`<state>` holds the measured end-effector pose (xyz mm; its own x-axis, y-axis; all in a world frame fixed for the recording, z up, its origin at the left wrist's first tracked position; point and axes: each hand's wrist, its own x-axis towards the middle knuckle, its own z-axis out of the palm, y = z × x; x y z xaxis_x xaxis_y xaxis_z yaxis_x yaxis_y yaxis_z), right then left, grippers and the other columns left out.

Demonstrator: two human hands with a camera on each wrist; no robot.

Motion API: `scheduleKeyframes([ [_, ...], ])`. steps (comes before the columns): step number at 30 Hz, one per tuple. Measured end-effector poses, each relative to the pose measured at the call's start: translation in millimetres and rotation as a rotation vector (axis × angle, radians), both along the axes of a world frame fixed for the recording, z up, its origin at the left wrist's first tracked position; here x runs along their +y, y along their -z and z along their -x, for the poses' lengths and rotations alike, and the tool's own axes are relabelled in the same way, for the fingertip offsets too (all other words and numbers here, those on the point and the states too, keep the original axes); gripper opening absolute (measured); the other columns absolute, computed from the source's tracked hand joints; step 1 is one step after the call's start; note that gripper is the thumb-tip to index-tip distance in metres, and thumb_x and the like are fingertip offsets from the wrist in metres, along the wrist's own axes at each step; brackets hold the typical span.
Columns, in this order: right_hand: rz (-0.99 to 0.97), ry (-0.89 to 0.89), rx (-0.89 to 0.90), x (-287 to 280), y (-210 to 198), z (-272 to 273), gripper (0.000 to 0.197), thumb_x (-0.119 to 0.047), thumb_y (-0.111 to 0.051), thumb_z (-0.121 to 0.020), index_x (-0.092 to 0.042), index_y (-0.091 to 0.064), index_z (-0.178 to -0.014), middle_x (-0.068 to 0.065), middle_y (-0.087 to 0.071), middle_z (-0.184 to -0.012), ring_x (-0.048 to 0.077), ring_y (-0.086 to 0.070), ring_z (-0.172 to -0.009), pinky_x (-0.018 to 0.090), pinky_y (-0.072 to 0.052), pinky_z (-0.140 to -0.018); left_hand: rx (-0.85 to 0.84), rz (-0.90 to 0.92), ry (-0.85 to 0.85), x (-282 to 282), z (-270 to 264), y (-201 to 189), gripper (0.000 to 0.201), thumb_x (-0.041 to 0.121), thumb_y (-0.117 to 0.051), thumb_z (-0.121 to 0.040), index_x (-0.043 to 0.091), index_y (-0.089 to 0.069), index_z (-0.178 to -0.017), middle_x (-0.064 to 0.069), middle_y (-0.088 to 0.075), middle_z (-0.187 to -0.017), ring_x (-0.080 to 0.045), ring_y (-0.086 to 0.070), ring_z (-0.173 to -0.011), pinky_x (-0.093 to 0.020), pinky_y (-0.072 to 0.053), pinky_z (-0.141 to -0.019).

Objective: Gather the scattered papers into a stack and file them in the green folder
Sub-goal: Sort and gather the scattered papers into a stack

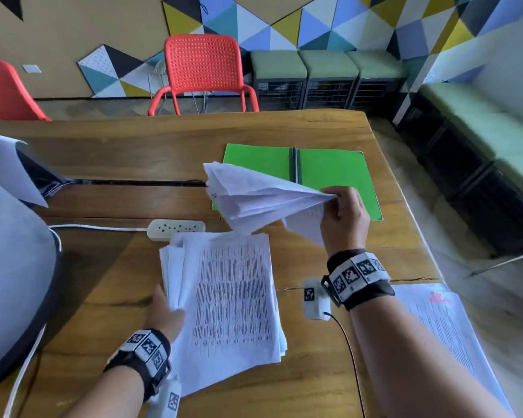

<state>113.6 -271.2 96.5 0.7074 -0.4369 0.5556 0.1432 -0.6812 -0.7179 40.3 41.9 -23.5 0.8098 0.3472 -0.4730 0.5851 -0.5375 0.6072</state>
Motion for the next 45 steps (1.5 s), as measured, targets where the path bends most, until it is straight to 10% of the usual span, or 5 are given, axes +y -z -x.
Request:
scheduleKeyframes([
  [6,-0.301,-0.068,0.329,32,37,21,0.012,-0.014,-0.060,-0.088,-0.009,-0.056,-0.078,-0.001,-0.055,-0.064,0.021,-0.048,-0.062,0.030,-0.040,-0.057,-0.024,0.153,-0.066,8,24,7,0.070,-0.002,-0.051,-0.073,0.025,-0.034,-0.135,-0.010,-0.061,-0.115,-0.030,-0.060,-0.085,-0.040,-0.052,-0.080],
  [12,-0.442,-0.150,0.924,52,116,60,0.023,-0.020,-0.052,-0.091,-0.014,-0.059,-0.112,0.009,-0.068,-0.103,0.024,-0.065,-0.086,0.039,-0.057,-0.078,0.002,0.328,-0.296,16,30,19,0.068,0.067,-0.037,-0.083,0.028,-0.041,-0.138,-0.006,-0.054,-0.138,-0.035,-0.053,-0.122,-0.045,-0.039,-0.106],
  [16,-0.207,-0.208,1.103,61,134,84,0.041,-0.023,-0.044,-0.097,-0.011,-0.042,-0.136,0.014,-0.050,-0.131,0.030,-0.057,-0.103,0.034,-0.046,-0.086,-0.042,0.180,-0.212,8,29,14,0.043,0.037,-0.037,-0.100,0.010,-0.044,-0.133,-0.016,-0.057,-0.127,-0.034,-0.055,-0.103,-0.034,-0.038,-0.083],
  [30,0.319,-0.368,1.139,69,128,84,0.039,-0.029,-0.040,-0.096,-0.023,-0.034,-0.133,0.005,-0.038,-0.124,0.029,-0.044,-0.114,0.045,-0.042,-0.096,-0.119,0.157,-0.130,-11,18,17,0.056,0.010,-0.056,-0.091,0.009,-0.032,-0.142,-0.014,-0.053,-0.136,-0.035,-0.054,-0.120,-0.041,-0.042,-0.101],
  [45,-1.023,-0.602,0.303,39,-2,72,0.071,0.014,-0.052,-0.055,-0.013,-0.056,-0.121,0.008,-0.069,-0.110,0.022,-0.066,-0.101,0.040,-0.057,-0.082,-0.488,0.575,0.041,-23,-1,-105,0.011,0.021,-0.071,-0.083,0.018,-0.065,-0.075,0.014,-0.068,-0.056,-0.006,-0.063,-0.065,-0.012,-0.048,-0.047],
])
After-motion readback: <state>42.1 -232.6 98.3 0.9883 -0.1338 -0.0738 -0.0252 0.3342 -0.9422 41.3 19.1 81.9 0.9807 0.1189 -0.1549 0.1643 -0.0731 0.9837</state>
